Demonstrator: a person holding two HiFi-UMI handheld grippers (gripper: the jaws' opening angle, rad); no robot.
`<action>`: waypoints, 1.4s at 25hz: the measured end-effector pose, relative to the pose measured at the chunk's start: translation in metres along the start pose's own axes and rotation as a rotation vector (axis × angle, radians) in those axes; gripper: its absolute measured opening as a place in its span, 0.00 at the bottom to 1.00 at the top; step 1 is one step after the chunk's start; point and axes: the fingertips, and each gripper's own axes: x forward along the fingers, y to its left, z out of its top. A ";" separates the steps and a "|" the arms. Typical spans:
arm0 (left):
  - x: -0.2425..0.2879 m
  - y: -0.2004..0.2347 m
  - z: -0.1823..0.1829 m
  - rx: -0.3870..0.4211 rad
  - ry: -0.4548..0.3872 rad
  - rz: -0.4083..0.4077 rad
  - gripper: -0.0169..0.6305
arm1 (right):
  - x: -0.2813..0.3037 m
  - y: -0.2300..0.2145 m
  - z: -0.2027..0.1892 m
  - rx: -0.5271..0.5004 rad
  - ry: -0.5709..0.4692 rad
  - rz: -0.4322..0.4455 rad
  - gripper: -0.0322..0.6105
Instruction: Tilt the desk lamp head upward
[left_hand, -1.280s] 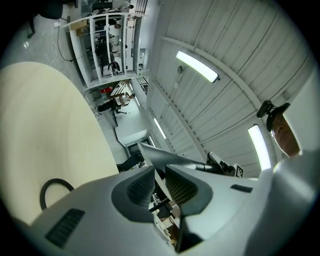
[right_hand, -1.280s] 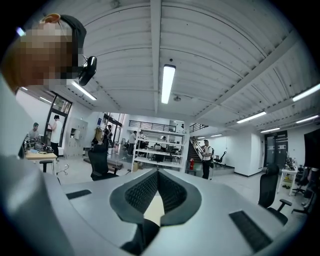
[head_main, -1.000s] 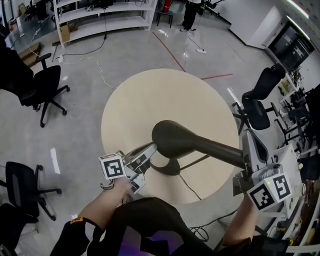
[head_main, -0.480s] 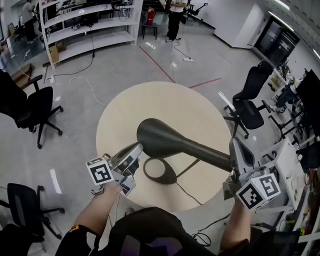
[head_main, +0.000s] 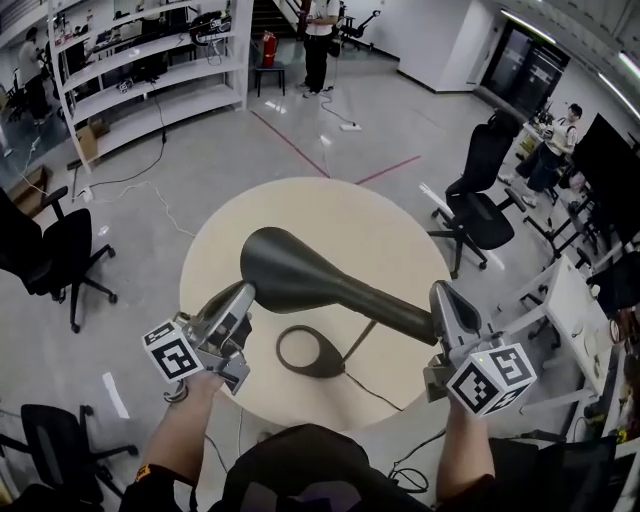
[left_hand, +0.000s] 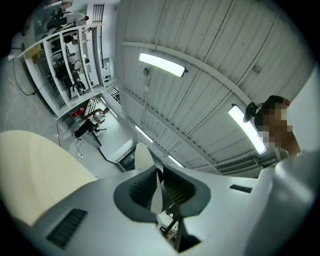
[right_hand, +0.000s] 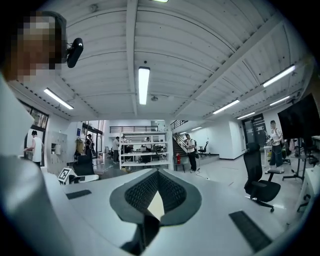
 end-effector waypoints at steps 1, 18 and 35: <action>0.004 -0.004 0.003 0.013 -0.001 -0.006 0.16 | -0.002 -0.003 -0.002 0.007 0.002 -0.007 0.07; 0.042 -0.055 0.040 0.176 0.016 -0.083 0.15 | -0.008 -0.023 -0.031 0.113 0.001 -0.059 0.07; 0.082 -0.126 0.059 0.366 0.066 -0.174 0.14 | -0.007 -0.030 -0.061 0.102 0.056 -0.127 0.07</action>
